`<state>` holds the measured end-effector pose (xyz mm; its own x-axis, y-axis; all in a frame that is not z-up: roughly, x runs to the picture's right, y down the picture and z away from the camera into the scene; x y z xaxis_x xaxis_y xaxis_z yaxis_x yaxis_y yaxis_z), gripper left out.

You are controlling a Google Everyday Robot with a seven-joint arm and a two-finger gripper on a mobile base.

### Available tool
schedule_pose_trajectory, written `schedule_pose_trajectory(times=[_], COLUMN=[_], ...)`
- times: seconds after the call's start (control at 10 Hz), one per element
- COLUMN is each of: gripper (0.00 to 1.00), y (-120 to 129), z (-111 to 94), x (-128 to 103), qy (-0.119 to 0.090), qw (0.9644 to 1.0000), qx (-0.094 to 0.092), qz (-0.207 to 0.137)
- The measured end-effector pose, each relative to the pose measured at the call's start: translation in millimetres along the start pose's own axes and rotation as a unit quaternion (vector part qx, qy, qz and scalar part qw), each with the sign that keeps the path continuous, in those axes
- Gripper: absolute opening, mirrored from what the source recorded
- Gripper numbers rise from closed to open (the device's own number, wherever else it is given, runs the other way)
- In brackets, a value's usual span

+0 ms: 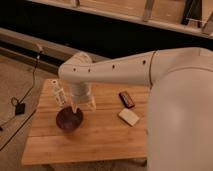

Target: Drag the ceramic bowl in a circle

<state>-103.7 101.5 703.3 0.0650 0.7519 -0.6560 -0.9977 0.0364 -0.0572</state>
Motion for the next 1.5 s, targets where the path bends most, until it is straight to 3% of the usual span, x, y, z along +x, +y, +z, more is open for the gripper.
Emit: schedule_pose_trajectory(times=[0.1,0.3,0.7,1.2,1.5], gripper=[0.65,0.65,0.65,0.65,0.6], y=[-1,0,-1,12,17], z=[5,19,70,128,149], x=[-1,-4,-17,-9,-10], qy=[0.006,0.02,0.049,0.077,0.089], qw=[1.0,0.9997,0.9979,0.996,0.9943], qx=[0.002,-0.012,-0.037,-0.013,-0.004], qz=[-0.002,0.0,0.019,-0.045,-0.058])
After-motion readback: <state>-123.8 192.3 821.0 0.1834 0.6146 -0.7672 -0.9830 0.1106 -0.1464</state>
